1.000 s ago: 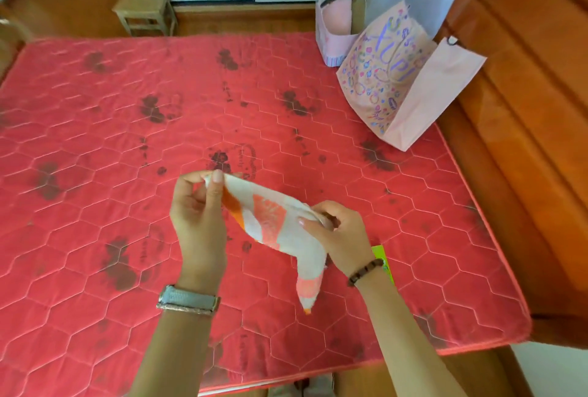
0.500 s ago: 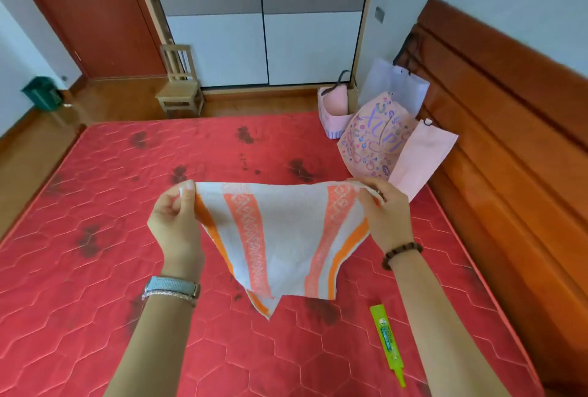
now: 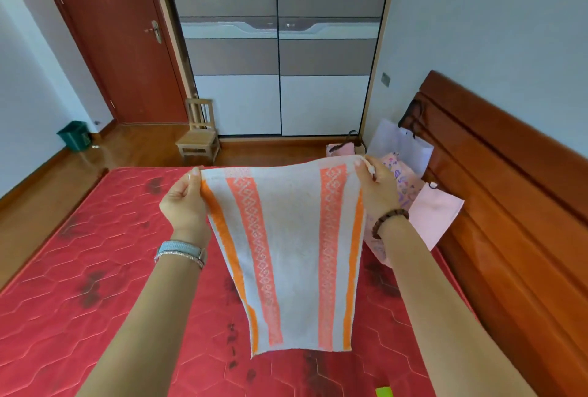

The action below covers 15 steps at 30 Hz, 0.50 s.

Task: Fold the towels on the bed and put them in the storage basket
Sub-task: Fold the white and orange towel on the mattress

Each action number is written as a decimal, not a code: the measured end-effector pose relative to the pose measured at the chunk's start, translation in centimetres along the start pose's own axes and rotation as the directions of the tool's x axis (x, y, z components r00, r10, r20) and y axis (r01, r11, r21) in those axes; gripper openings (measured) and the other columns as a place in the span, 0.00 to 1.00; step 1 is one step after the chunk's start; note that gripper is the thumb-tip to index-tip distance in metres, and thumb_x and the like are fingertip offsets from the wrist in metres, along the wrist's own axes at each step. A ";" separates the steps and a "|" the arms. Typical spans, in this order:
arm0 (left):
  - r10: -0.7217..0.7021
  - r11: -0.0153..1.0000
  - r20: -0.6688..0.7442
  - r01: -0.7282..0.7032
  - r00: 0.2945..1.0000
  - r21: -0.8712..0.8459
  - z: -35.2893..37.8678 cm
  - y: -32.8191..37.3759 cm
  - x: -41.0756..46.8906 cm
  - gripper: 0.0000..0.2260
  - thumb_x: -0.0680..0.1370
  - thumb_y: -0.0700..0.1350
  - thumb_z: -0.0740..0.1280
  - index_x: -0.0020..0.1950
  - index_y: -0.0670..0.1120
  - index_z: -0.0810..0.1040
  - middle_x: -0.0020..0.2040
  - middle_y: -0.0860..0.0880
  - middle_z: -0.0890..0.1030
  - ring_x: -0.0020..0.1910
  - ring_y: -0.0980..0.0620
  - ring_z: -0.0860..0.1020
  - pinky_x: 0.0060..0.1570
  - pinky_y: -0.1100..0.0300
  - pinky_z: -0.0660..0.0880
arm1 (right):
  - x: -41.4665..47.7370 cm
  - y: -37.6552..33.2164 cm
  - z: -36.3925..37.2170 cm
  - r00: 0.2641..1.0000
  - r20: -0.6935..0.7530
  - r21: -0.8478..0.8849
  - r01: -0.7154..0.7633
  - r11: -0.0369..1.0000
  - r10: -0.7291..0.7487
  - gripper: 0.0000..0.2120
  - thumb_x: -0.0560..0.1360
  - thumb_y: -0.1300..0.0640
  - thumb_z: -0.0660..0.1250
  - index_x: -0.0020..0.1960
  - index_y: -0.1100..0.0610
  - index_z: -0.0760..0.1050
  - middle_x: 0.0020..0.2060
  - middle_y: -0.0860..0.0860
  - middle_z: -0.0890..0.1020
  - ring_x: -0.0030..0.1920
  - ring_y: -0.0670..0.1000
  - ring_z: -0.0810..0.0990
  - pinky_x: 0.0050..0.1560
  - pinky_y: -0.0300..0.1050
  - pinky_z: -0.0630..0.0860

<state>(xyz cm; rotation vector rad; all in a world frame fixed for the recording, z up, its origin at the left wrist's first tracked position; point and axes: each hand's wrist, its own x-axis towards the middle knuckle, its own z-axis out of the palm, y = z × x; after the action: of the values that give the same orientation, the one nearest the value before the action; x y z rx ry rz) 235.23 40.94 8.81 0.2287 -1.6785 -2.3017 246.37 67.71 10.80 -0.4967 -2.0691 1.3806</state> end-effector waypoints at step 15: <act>0.114 0.992 0.158 -0.105 0.981 -0.065 -1.8 5.3 -3.4 0.09 0.81 0.42 0.67 0.55 0.38 0.82 0.42 0.58 0.87 0.46 0.62 0.83 0.51 0.63 0.79 | -3.4 -1.8 -2.4 0.998 -0.030 0.177 0.066 0.982 -0.061 0.09 0.82 0.57 0.60 0.58 0.56 0.77 0.51 0.51 0.81 0.54 0.46 0.79 0.56 0.42 0.76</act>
<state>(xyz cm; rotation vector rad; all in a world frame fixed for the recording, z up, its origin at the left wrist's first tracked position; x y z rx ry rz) 239.70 38.90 13.18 -0.0637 -1.6519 -2.3354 250.51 66.63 12.18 -0.3671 -1.9032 1.4968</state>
